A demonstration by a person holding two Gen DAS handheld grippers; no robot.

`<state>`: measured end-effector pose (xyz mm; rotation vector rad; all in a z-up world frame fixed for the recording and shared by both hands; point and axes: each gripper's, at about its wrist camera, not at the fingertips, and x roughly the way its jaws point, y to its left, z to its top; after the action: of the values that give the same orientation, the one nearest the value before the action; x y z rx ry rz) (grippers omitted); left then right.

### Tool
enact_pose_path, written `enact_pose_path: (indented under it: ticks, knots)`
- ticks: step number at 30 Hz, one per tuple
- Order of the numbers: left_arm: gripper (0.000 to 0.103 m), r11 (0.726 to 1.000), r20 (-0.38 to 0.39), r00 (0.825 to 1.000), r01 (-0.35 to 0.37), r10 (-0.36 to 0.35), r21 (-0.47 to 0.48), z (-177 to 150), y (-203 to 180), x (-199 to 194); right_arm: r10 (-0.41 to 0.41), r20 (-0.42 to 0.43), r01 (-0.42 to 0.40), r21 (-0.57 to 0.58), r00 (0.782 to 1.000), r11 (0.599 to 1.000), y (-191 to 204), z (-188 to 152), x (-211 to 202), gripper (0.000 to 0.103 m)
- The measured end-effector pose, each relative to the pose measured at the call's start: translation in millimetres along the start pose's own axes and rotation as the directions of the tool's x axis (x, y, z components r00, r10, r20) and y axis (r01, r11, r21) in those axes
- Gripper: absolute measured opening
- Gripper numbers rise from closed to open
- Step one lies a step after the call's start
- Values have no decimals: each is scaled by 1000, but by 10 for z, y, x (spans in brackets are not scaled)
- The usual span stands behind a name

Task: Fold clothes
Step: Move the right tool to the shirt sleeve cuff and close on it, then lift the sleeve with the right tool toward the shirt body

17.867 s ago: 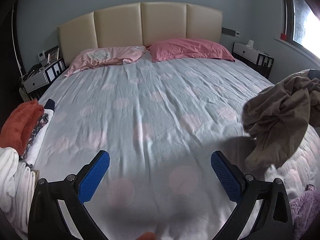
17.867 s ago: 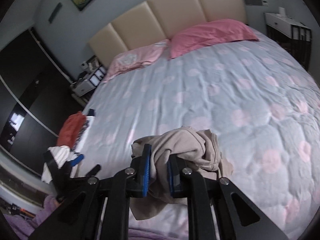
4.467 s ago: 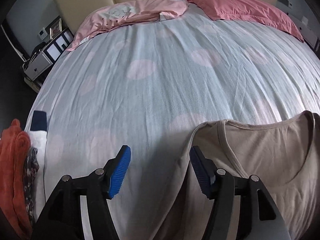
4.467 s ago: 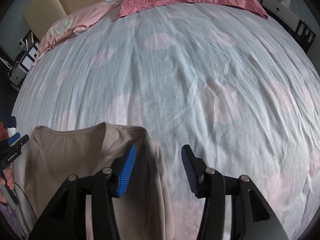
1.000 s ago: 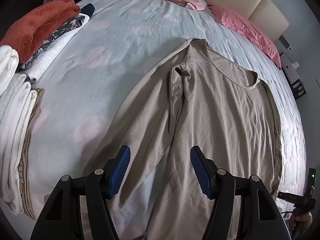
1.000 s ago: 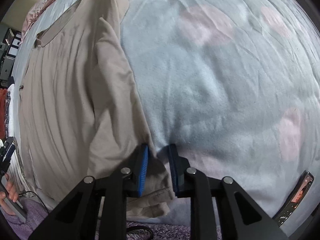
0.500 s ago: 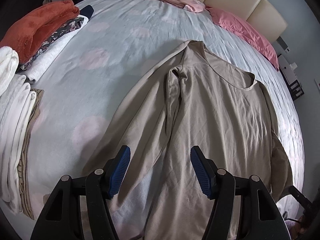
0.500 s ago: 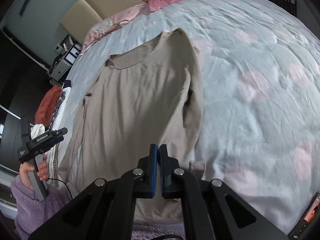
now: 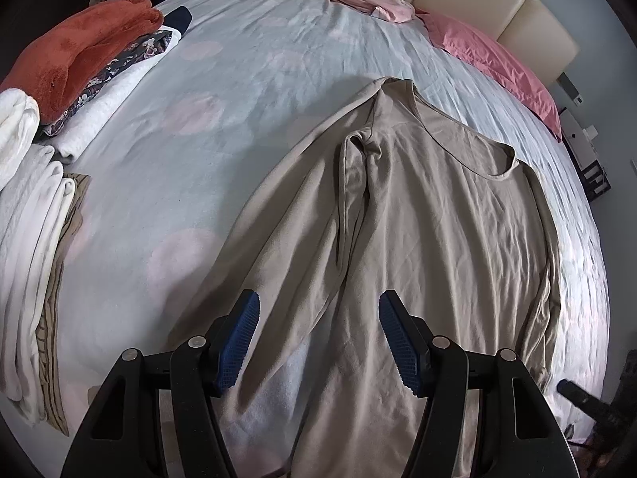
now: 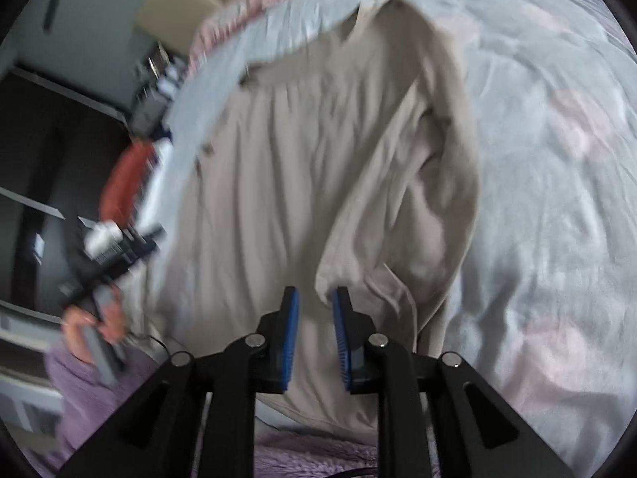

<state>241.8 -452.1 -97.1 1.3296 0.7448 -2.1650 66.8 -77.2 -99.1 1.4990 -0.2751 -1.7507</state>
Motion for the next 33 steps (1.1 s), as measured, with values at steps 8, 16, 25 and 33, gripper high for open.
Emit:
enact_pose_path:
  ticks: [8, 16, 25, 33]
  knots:
    - [64, 1000, 1, 1000, 8, -8, 4, 9, -6, -6, -112, 65, 93, 242, 992, 966, -450, 54, -214, 23]
    - [64, 1000, -3, 1000, 14, -14, -5, 8, 24, -14, -160, -32, 162, 320, 987, 934, -729, 126, 48, 23]
    - [64, 1000, -27, 1000, 6, -6, 22, -8, -4, 34, -148, 50, 125, 318, 988, 940, -737, 186, -38, 1]
    - [64, 1000, -36, 999, 10, -9, 27, 0, -7, 73, -174, 53, 147, 335, 983, 931, -861, 392, -255, 6]
